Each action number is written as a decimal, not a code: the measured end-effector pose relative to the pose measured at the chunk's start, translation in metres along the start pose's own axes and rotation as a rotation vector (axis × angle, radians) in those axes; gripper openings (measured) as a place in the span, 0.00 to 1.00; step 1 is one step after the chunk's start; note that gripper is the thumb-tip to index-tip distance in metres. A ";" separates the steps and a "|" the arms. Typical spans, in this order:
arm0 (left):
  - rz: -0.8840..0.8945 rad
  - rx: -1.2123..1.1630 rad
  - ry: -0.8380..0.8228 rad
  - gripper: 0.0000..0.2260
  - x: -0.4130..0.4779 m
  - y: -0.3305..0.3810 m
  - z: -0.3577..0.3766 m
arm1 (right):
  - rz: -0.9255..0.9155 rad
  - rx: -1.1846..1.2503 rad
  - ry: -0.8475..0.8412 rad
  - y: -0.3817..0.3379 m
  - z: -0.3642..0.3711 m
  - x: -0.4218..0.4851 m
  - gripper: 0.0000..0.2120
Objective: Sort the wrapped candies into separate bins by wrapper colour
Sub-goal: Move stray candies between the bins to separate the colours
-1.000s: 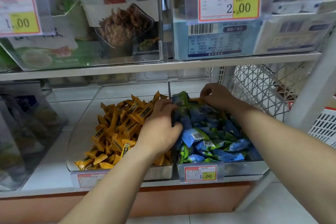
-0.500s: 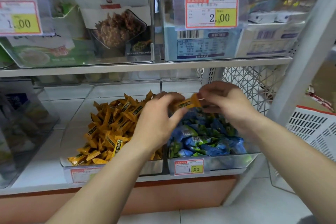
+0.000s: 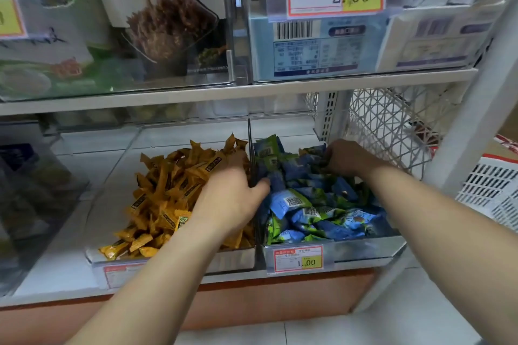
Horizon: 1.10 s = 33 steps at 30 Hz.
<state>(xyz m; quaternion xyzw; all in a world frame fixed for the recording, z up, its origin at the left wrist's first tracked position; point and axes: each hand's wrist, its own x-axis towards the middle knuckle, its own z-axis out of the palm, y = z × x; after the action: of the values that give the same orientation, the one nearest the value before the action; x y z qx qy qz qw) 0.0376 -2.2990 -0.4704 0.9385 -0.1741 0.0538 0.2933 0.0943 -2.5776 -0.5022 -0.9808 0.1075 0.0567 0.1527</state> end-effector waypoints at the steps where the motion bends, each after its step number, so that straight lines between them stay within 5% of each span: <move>1: -0.011 -0.003 -0.026 0.19 0.001 0.000 0.005 | 0.010 -0.031 -0.005 0.000 0.001 0.003 0.09; 15: 0.043 -0.131 -0.031 0.20 0.004 -0.015 0.008 | 0.026 -0.273 -0.042 0.005 0.005 0.012 0.07; 23: 0.053 -0.172 -0.039 0.21 0.005 -0.017 0.006 | 0.013 -0.069 -0.119 0.008 0.003 -0.007 0.15; 26: 0.048 -0.197 -0.046 0.21 0.005 -0.016 0.006 | 0.000 0.069 -0.022 0.006 0.001 -0.014 0.06; 28: 0.047 -0.209 -0.047 0.20 0.005 -0.017 0.005 | -0.024 0.223 0.091 0.004 -0.005 -0.015 0.12; 33: 0.041 -0.215 -0.045 0.20 0.006 -0.016 0.006 | -0.107 0.378 0.242 -0.014 -0.022 0.000 0.06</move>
<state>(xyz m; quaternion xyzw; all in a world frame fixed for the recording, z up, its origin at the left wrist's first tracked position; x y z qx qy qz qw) 0.0487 -2.2916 -0.4825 0.8987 -0.2047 0.0197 0.3872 0.0987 -2.5714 -0.4769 -0.9387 0.0818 -0.0905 0.3225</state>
